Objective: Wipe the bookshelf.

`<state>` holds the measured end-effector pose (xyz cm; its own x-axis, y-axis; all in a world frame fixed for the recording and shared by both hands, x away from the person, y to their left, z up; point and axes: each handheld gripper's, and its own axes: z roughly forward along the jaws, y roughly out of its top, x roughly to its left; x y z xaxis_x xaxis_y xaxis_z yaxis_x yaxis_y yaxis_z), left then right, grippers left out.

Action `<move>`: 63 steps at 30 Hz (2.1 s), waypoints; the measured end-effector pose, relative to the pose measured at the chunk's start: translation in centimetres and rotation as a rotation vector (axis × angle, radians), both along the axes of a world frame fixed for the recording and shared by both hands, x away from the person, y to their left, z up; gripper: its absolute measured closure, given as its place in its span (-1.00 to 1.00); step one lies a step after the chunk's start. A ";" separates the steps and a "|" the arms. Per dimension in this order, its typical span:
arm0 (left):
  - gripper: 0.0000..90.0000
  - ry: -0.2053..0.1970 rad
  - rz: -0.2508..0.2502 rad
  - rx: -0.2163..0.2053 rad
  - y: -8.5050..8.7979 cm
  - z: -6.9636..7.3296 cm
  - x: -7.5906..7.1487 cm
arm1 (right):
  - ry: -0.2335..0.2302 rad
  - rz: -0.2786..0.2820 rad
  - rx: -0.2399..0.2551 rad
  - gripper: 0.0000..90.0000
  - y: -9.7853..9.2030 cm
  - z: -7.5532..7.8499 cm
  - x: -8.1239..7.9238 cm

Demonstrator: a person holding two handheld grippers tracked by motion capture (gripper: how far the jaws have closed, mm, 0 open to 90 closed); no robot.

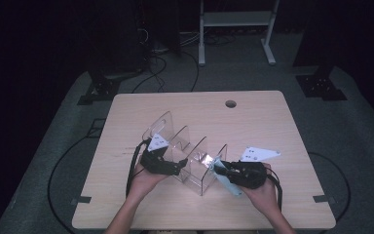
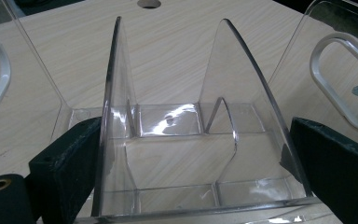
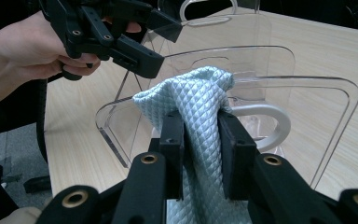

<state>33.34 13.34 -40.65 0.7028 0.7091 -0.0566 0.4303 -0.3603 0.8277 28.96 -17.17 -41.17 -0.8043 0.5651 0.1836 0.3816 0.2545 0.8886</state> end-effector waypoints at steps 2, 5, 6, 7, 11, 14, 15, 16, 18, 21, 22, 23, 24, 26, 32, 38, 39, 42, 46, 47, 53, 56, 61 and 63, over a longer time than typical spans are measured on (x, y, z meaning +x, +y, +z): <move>-0.86 -0.004 0.006 0.008 0.0 0.0 -0.1 | 0.002 -0.003 0.005 0.63 0.0 0.0 0.0; -0.85 -0.008 0.019 0.008 -0.2 -0.1 -0.2 | -0.001 -0.005 0.002 0.63 0.4 0.0 -0.6; -0.85 -0.010 0.021 0.009 -0.2 -0.1 -0.2 | -0.001 0.012 0.003 0.63 0.6 0.0 -0.9; -0.84 -0.012 0.022 0.016 -0.2 0.0 -0.2 | -0.002 0.021 0.002 0.63 0.9 0.0 -1.1; -0.84 -0.012 0.024 0.019 -0.1 0.0 -0.3 | -0.010 0.067 -0.009 0.64 1.7 -0.2 -2.0; -0.84 -0.015 0.024 0.019 -0.1 0.0 -0.3 | -0.014 0.055 -0.005 0.64 1.3 -0.5 -1.7; -0.84 -0.015 0.023 0.016 -0.1 0.0 -0.3 | -0.017 0.033 -0.012 0.64 1.2 -0.5 -1.6; -0.84 -0.015 0.023 0.015 -0.1 0.0 -0.3 | -0.018 0.015 -0.025 0.64 1.1 -0.6 -1.4; -0.84 -0.015 0.026 0.013 0.0 0.0 -0.3 | -0.004 0.006 -0.013 0.64 1.0 -0.7 -1.2; -0.84 -0.015 0.025 0.016 0.0 0.0 -0.3 | -0.009 0.027 -0.035 0.64 1.6 -0.7 -1.9; -0.84 -0.016 0.029 0.020 0.0 0.0 -0.3 | -0.007 0.041 -0.041 0.64 1.9 -0.8 -2.1; -0.83 -0.016 0.031 0.017 0.0 0.0 -0.3 | -0.005 0.054 -0.052 0.64 2.2 -1.1 -2.3; -0.83 -0.016 0.028 0.017 0.1 0.0 -0.3 | -0.003 0.058 -0.060 0.64 2.4 -1.3 -2.4; -0.83 -0.021 0.026 0.021 0.2 0.0 -0.3 | 0.017 0.055 -0.068 0.64 2.4 -2.0 -2.1; -0.83 -0.024 0.030 0.026 0.1 0.0 -0.4 | 0.033 0.025 -0.084 0.64 2.1 -2.4 -1.7; -0.82 -0.025 0.034 0.015 0.2 0.0 -0.4 | 0.001 0.059 -0.054 0.64 2.6 -1.5 -2.5; -0.82 -0.025 0.034 0.015 0.2 0.0 -0.4 | 0.007 0.058 -0.053 0.64 2.6 -1.7 -2.4; -0.82 -0.030 0.035 0.016 0.2 0.0 -0.4 | 0.020 0.040 -0.070 0.64 2.6 -2.5 -2.2; -0.82 -0.026 0.032 0.035 0.1 0.0 -0.4 | 0.005 0.046 -0.048 0.64 2.5 -1.5 -2.6; -0.82 -0.025 0.032 0.026 0.2 0.0 -0.4 | -0.012 0.055 -0.045 0.64 2.6 -1.2 -2.9; -0.81 -0.034 0.043 0.016 0.2 -0.1 -0.3 | -0.002 0.101 -0.092 0.65 3.7 -2.5 -3.0; -0.81 -0.034 0.050 0.022 0.3 -0.1 -0.2 | 0.038 0.085 -0.134 0.65 3.7 -3.8 -2.1; -0.81 -0.036 0.059 0.021 0.3 -0.1 -0.2 | 0.019 0.084 -0.115 0.65 4.0 -3.4 -2.4; -0.81 -0.036 0.058 0.021 0.3 -0.1 -0.2 | 0.017 0.100 -0.114 0.65 4.1 -3.4 -2.6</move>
